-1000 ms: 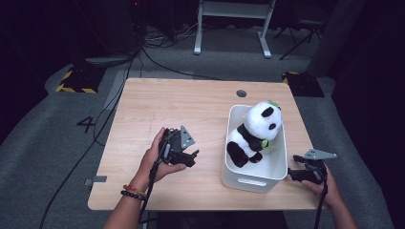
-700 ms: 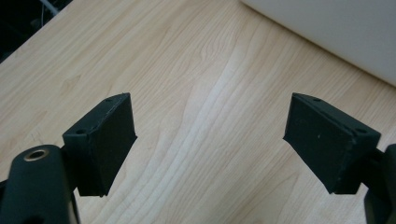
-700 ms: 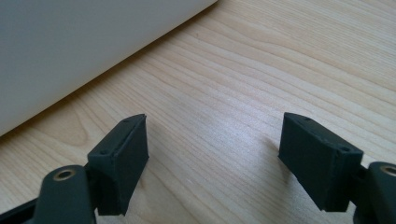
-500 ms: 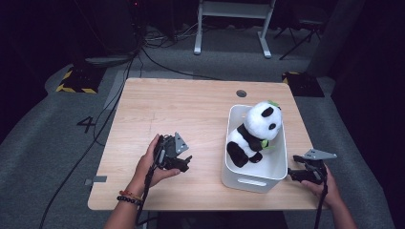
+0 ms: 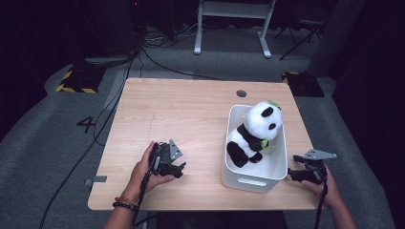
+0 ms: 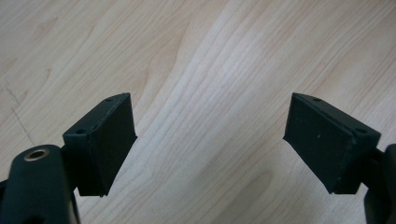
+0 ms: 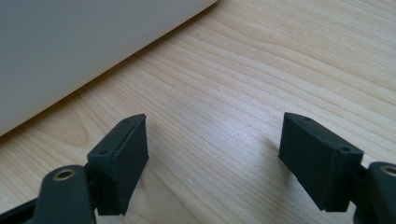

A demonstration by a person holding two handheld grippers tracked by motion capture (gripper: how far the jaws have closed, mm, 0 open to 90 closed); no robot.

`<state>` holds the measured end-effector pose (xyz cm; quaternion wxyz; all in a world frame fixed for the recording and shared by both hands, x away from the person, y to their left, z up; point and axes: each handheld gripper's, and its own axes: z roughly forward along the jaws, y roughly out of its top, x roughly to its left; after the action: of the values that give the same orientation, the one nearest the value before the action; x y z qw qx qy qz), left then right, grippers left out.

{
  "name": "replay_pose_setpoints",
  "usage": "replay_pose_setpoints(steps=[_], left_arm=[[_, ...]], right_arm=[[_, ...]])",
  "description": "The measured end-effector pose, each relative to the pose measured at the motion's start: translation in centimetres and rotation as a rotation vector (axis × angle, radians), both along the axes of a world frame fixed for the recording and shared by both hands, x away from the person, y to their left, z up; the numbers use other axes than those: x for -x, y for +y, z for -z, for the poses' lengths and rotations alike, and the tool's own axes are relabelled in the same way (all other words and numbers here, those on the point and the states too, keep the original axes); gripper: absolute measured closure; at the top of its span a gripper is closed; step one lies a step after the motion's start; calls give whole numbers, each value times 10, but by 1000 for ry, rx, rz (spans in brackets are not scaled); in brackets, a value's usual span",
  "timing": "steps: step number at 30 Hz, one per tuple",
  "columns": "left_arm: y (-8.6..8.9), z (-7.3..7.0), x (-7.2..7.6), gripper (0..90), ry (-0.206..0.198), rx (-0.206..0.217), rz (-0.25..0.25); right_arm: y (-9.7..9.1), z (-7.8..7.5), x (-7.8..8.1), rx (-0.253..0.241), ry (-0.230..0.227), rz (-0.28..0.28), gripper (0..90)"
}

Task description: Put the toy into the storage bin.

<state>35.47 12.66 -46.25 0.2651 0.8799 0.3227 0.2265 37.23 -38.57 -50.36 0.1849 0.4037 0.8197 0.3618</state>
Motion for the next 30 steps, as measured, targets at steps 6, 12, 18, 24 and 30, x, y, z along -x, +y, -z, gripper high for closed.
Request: replay_pose_setpoints(steps=[6, 12, 18, 24, 30], left_arm=[[6, 12, 3, 163, 17, 17, -15], [13, 19, 5, 164, 29, 29, -16], [15, 22, 7, 164, 45, 37, -13], [18, 27, 8, 164, 58, 37, -14], [27, 30, 9, 164, 80, 75, -17]], right_arm=[[0, 0, 0, -1, -1, -8, 238], [0, 0, 0, 0, -2, -9, 238], [0, 0, 0, 1, -2, -9, 238], [0, 0, 0, 0, -2, -9, 238], [0, 0, 0, -1, -1, -10, 238]])
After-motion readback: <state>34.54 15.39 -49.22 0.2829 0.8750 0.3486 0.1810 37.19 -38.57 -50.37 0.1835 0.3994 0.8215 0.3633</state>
